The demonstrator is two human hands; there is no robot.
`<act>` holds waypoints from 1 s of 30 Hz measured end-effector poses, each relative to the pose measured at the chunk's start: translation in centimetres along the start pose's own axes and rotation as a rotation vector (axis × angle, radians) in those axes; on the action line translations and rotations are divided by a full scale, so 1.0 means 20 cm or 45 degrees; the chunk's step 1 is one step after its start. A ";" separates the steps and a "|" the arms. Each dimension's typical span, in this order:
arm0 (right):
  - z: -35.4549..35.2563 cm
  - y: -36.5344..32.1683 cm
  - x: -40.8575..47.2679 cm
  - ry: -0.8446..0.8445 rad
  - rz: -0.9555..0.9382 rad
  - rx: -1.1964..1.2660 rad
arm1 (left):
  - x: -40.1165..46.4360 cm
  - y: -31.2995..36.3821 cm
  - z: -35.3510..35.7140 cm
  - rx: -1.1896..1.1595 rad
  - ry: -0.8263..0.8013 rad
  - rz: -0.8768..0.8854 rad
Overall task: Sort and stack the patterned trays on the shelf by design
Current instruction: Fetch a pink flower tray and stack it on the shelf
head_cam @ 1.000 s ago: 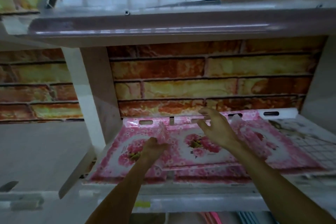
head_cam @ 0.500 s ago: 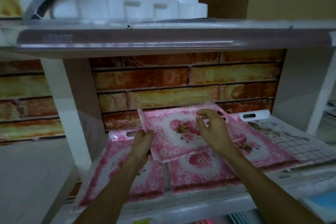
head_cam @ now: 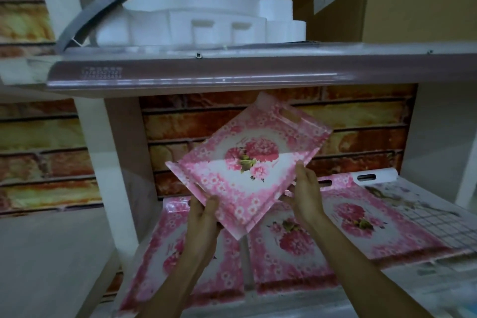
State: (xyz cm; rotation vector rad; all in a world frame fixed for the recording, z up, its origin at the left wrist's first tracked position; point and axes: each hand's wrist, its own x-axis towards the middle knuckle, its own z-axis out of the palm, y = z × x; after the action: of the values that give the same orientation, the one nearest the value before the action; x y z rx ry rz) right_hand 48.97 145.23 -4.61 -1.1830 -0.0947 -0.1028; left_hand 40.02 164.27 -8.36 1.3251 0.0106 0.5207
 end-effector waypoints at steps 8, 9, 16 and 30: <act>0.02 0.16 0.12 0.370 0.086 0.005 | -0.11 0.09 -0.10 0.064 -0.071 -0.050; 0.02 0.17 0.13 0.387 0.062 -0.042 | -0.09 0.10 -0.15 0.061 -0.016 -0.066; 0.01 0.22 0.15 0.224 0.046 -0.233 | 0.02 0.24 -0.48 0.214 0.074 -0.201; 0.30 0.38 0.07 -0.185 0.105 -0.544 | 0.04 0.10 -0.66 0.829 0.141 -0.243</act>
State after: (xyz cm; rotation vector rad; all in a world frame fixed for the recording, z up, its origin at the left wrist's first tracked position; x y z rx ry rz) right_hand 51.27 153.59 -9.22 -1.6192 -0.1564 0.0391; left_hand 35.97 177.05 -9.72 1.9025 0.4251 0.4407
